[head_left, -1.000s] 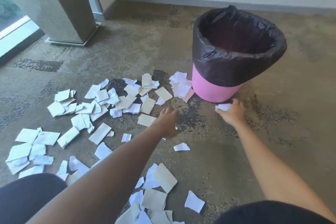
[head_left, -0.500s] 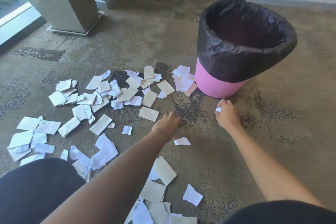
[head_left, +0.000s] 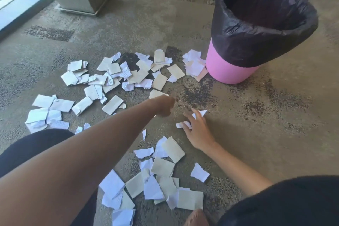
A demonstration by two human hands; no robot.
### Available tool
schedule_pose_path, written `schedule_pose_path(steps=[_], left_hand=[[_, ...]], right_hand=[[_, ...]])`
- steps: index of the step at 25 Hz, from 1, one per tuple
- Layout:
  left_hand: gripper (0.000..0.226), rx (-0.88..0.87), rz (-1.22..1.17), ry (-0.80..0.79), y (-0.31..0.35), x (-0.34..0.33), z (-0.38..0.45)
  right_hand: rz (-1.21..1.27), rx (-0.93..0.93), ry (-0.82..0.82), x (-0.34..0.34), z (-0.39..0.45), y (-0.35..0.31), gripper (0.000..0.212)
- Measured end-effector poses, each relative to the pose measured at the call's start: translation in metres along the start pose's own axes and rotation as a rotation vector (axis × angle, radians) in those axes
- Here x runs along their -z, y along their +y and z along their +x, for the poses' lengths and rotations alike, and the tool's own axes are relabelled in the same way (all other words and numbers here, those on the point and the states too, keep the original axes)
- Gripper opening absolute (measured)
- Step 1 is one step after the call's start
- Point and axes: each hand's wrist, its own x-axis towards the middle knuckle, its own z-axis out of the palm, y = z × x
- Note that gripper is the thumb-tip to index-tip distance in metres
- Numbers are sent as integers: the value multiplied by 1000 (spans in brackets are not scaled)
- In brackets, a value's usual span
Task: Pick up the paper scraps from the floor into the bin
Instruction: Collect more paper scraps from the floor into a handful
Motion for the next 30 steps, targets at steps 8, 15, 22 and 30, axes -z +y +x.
schedule_pose_path(steps=[8, 15, 22, 30], left_hand=[[20, 31, 51, -339, -21, -21, -27], [119, -248, 135, -240, -5, -57, -63], [143, -428, 540, -147, -5, -78, -77], [142, -341, 537, -66, 9, -103, -77]], right_hand=[[44, 220, -205, -46, -77, -42, 60], [-106, 271, -326, -72, -128, -51, 118], [-329, 305, -230, -75, -136, -59, 66], [-561, 343, -254, -62, -122, -64, 48]])
